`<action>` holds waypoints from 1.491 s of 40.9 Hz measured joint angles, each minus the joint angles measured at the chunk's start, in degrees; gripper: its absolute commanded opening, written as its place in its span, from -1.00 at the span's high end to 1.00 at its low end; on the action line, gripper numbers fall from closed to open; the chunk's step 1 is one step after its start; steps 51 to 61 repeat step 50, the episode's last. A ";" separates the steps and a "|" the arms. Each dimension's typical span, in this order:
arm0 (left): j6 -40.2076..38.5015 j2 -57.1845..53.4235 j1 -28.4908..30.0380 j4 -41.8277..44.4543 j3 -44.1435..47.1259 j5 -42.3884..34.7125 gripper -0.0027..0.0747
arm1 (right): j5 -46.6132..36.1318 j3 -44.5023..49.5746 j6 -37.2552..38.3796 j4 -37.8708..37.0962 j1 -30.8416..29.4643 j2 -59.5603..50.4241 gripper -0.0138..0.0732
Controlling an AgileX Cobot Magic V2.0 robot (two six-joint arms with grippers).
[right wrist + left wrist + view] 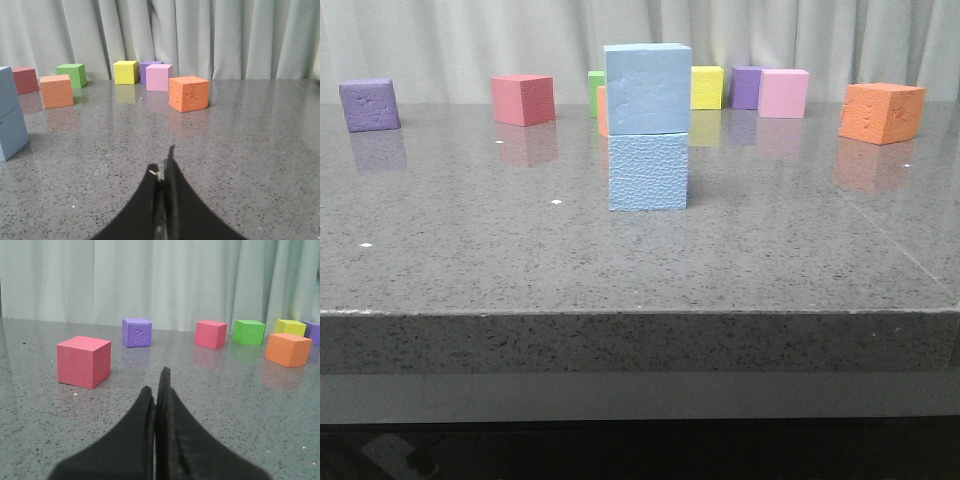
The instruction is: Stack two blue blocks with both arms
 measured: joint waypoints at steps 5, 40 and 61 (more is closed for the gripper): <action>0.00 0.00 0.00 0.00 0.00 0.00 0.98 | 0.00 0.00 0.00 0.04 -0.06 0.00 0.97; 0.00 0.00 0.00 0.00 0.00 0.00 0.98 | 0.00 0.00 0.00 0.17 -1.97 0.00 0.97; 0.00 0.00 0.00 0.00 0.00 0.00 0.98 | 0.00 0.00 0.00 0.17 -1.97 0.00 0.97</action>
